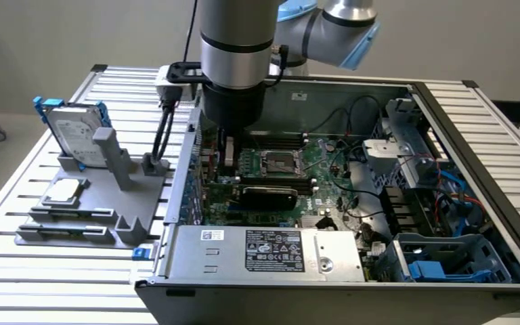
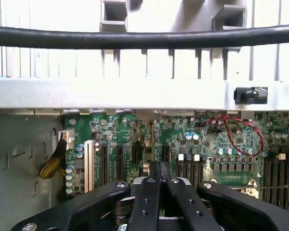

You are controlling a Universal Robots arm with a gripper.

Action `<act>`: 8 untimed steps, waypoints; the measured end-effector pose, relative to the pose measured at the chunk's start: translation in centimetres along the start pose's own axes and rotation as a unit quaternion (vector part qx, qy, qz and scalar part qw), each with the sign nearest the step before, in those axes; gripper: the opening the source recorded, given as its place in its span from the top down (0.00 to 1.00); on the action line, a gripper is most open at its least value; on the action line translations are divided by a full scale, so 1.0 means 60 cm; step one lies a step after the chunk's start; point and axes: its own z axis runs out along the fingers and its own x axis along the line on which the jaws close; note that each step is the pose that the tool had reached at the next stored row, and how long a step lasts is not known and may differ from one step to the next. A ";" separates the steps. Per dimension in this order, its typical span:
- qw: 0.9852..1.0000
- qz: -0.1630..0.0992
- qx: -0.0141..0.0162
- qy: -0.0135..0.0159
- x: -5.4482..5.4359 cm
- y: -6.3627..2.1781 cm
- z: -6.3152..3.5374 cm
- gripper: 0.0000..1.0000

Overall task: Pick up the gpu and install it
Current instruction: 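Press down on the gpu until it lock into place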

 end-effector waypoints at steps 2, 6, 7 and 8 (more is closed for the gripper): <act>1.000 0.000 0.000 0.000 0.000 0.009 -0.001 0.89; 1.000 -0.001 -0.001 0.003 0.000 0.026 -0.001 0.89; 1.000 -0.001 -0.001 0.004 0.000 0.029 -0.001 0.89; 1.000 -0.001 -0.001 0.006 0.000 0.030 -0.003 0.89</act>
